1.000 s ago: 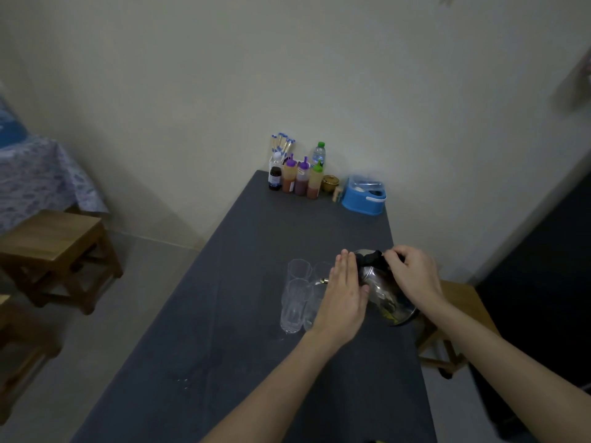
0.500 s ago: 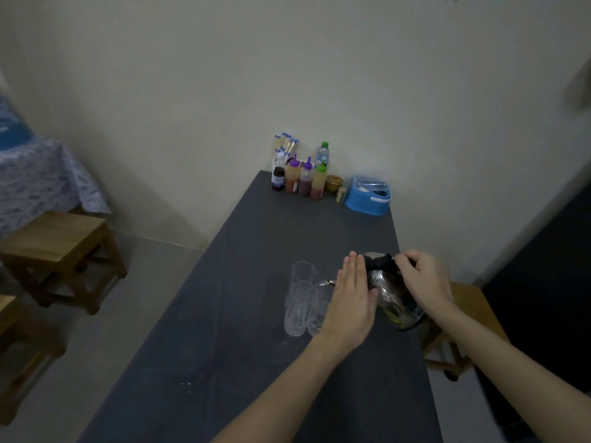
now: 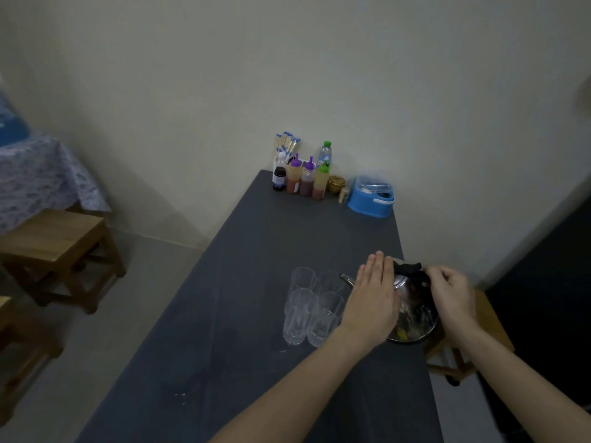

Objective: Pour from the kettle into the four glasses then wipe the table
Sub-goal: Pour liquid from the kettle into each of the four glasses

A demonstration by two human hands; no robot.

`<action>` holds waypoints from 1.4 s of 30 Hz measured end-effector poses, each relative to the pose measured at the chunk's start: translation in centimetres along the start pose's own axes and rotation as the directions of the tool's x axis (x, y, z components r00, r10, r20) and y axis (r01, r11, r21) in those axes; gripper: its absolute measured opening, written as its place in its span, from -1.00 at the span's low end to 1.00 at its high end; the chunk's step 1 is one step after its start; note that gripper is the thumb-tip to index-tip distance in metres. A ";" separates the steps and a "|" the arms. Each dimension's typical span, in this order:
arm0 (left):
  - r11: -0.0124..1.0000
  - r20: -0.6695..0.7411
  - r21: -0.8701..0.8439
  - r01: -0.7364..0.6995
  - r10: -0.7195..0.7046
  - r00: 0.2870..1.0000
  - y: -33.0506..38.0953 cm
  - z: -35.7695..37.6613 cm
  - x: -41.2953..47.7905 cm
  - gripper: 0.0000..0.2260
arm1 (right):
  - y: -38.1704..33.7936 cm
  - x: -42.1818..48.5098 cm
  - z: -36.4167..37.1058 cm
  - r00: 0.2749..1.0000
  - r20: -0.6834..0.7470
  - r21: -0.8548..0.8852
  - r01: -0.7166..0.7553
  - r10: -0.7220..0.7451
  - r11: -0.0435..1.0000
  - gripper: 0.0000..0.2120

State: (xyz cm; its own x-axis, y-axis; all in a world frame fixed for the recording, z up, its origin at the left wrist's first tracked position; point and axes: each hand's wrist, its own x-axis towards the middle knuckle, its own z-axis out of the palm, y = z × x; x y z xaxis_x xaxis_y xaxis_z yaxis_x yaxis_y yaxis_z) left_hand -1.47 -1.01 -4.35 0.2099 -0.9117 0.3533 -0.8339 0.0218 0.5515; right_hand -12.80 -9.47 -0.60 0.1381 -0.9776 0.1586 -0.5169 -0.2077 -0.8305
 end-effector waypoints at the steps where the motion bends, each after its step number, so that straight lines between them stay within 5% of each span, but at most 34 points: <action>1: 1.000 0.015 0.002 -0.010 0.010 1.000 -0.1 0.0 0.3 -0.50 | 0.1 0.1 0.0 1.000 -0.007 0.012 -0.013 0.014 1.000 -0.74; 10: 0.997 0.111 -0.078 -0.028 0.037 0.993 -0.6 0.5 2.1 -0.44 | 0.6 1.5 0.0 0.997 -0.058 -0.025 -0.042 0.040 0.999 -0.73; 22: 0.946 0.095 -0.303 0.118 -0.094 0.991 -1.2 0.8 2.4 -0.47 | -2.1 3.6 0.5 0.986 0.088 -0.261 0.157 -0.139 0.953 -0.70; 42: 0.914 0.081 -0.375 0.158 -0.138 0.987 -0.8 0.6 2.6 -0.46 | -4.6 3.8 0.2 0.954 0.158 -0.398 0.299 -0.256 0.867 -0.63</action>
State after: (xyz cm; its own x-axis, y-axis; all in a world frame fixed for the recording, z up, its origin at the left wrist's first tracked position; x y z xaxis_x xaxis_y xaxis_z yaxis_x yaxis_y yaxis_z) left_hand -0.55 -3.61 -4.37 0.2805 -0.9363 0.2115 -0.5373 0.0294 0.8429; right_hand -9.71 -12.23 3.73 0.3973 -0.8741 0.2793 -0.7433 -0.4851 -0.4606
